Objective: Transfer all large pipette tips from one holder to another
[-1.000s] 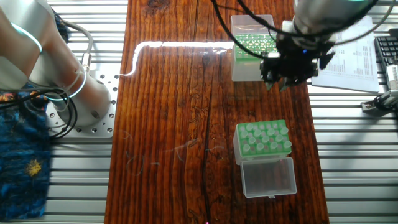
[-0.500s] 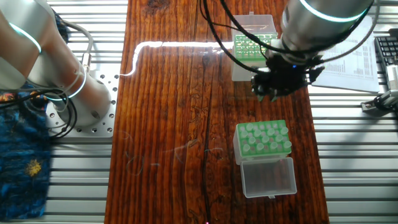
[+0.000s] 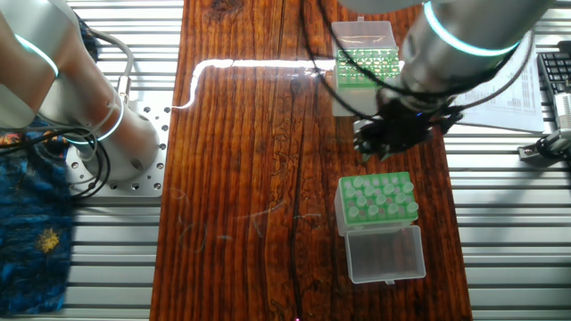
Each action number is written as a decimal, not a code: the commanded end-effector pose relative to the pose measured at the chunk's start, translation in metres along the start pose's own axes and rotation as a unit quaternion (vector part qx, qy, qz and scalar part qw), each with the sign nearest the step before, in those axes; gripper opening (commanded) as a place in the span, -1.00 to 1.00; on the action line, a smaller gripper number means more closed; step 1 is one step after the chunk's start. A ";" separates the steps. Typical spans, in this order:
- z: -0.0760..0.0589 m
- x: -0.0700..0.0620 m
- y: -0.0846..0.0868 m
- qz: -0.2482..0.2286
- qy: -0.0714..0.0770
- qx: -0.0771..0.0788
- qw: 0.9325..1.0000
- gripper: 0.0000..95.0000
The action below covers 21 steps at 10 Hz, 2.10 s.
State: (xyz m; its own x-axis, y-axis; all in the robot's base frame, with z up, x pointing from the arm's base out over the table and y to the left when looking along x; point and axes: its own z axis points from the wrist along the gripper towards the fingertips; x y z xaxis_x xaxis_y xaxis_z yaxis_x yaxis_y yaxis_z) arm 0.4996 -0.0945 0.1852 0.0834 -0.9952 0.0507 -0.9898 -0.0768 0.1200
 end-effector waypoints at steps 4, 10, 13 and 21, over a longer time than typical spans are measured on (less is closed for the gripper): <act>0.009 0.006 -0.002 0.001 -0.001 0.008 1.000 -0.60; 0.011 0.014 0.004 0.013 0.001 0.023 1.000 -0.60; 0.015 0.018 0.010 0.015 0.000 0.030 0.999 -0.60; 0.026 0.020 0.013 0.013 0.000 0.042 0.999 -0.60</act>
State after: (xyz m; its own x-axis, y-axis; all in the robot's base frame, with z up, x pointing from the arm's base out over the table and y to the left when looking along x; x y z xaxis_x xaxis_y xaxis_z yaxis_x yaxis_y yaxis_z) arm 0.4849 -0.1167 0.1620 0.0579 -0.9970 0.0509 -0.9978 -0.0561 0.0367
